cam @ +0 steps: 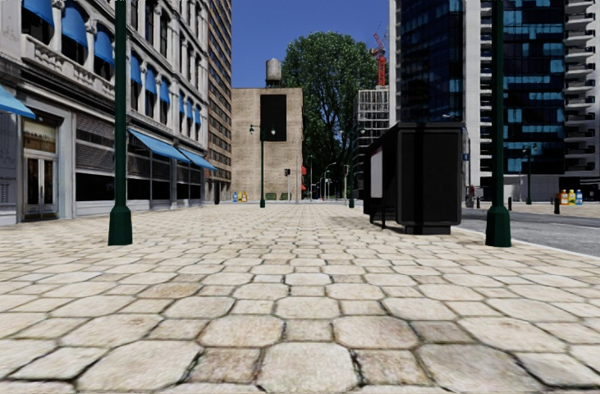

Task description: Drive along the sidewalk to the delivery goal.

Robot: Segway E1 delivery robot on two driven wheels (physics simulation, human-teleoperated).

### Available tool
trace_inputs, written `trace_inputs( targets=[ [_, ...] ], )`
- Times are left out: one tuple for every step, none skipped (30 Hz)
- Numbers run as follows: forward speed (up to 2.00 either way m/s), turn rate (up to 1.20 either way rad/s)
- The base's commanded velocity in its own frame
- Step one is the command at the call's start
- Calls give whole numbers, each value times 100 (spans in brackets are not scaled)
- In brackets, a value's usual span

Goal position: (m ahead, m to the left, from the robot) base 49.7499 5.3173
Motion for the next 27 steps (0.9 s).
trace_inputs(
  targets=[
    [200,0],
    [200,0],
    [200,0],
    [200,0],
    [200,0],
    [200,0],
    [200,0],
    [200,0],
    [200,0],
    [200,0],
    [200,0],
    [200,0],
    [200,0],
    [200,0],
    [200,0],
    [200,0],
    [200,0],
    [200,0],
    [200,0],
    [200,0],
    [200,0],
    [200,0],
    [200,0],
    [200,0],
    [200,0],
    [200,0],
    [200,0]
  ],
)
